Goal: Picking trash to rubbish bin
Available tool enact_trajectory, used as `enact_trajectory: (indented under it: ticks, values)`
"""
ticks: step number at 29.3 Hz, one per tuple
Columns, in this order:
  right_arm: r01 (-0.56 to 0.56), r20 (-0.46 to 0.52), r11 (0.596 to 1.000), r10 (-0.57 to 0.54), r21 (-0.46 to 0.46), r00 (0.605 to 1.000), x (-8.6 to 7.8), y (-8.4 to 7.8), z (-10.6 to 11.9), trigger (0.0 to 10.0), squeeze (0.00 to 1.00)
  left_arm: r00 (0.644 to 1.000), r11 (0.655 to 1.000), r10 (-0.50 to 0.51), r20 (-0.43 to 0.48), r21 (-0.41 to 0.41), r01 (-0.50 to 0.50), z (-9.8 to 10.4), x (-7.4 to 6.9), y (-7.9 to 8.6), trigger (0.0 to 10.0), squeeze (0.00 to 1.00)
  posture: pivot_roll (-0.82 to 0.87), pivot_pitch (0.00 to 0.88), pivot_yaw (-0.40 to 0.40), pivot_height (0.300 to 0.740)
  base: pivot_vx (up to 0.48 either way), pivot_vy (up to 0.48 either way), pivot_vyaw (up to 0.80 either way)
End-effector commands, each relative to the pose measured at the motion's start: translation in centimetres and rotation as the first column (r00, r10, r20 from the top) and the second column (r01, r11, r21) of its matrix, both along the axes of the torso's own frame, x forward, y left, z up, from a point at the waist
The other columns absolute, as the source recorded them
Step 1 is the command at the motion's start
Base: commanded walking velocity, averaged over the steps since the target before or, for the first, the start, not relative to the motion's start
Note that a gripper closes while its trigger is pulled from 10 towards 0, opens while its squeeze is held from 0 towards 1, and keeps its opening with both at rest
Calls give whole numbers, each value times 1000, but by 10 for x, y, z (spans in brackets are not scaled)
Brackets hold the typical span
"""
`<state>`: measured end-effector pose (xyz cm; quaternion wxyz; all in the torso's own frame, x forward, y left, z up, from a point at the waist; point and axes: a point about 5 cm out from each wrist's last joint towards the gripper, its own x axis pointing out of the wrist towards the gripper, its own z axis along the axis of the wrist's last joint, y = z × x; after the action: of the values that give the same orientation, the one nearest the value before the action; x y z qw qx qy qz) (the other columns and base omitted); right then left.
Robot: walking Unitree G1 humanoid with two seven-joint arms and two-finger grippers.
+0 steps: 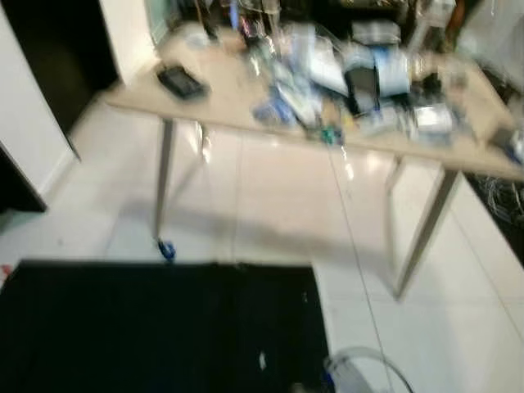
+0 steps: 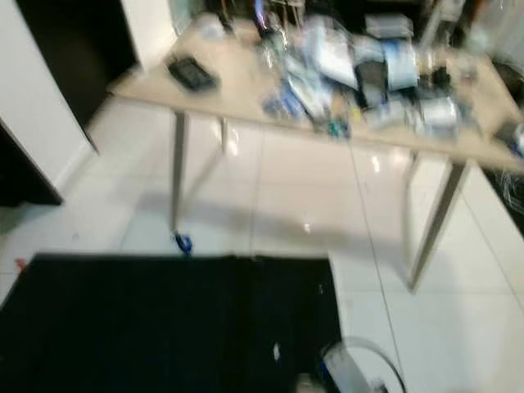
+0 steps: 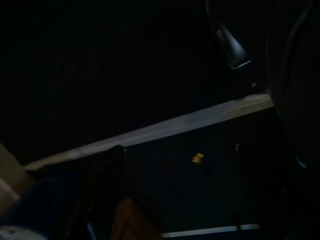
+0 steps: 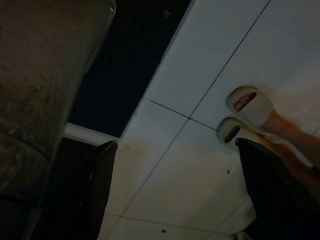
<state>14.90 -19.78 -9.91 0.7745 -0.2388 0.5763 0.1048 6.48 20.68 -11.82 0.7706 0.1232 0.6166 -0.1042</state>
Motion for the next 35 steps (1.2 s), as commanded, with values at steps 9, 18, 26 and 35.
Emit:
enact_trajectory:
  ticks: [9, 18, 26, 35]
  values:
    - [28, 22, 1000, -28, -2, 999, 1, 2, 0, 10000, 0, 995, 997, 72, 75, -7, -71, 1, 9, -8, 10000, 0, 13, 86, -8, 740, 0, 0, -444]
    - [47, 18, 999, -46, -27, 999, -4, -8, 0, 10000, 0, 995, 998, 70, 75, -10, -70, -1, 5, -17, 10000, 0, 2, 92, -24, 740, 0, 0, -442]
    - [58, 32, 998, -57, -38, 998, -5, -12, 0, 10000, 0, 994, 997, 76, 75, -24, -74, -2, 4, -21, 10000, 0, 16, 104, -32, 740, 0, 0, -300]
    - [71, 41, 997, -70, -31, 997, 0, -10, 2, 10000, 0, 993, 996, 85, 78, -23, -83, -1, 9, -20, 10000, 0, 19, 108, -19, 740, 0, 0, 0]
